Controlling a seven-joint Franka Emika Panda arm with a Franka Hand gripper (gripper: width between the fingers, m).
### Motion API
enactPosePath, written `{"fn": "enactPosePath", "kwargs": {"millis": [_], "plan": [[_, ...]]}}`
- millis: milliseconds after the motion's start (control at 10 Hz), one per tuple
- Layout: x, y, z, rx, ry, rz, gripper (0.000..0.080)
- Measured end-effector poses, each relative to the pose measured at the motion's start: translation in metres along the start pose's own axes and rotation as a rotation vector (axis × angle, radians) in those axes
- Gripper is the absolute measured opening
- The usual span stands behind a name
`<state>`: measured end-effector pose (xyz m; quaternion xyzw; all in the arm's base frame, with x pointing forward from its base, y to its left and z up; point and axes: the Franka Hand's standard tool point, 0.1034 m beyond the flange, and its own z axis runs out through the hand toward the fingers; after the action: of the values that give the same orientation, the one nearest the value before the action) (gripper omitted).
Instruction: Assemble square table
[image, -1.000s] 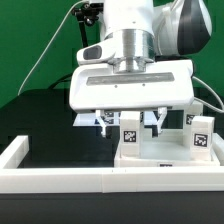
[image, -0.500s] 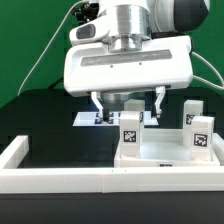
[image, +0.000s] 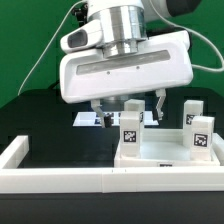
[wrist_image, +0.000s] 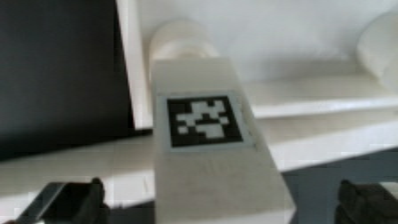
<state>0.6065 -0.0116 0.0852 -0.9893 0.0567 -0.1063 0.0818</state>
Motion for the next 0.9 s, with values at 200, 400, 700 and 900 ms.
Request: {"fn": "enactPosePath", "kwargs": {"millis": [200, 400, 700, 900], "plan": [[-0.001, 0.003, -0.002, 0.035, -0.102, 0.010, 0.0649], [0.001, 0.001, -0.002, 0.046, -0.126, 0.015, 0.0649], [-0.007, 0.001, -0.001, -0.036, -0.186, 0.069, 0.0649], [-0.010, 0.004, 0.004, -0.104, -0.196, 0.070, 0.0649]]}}
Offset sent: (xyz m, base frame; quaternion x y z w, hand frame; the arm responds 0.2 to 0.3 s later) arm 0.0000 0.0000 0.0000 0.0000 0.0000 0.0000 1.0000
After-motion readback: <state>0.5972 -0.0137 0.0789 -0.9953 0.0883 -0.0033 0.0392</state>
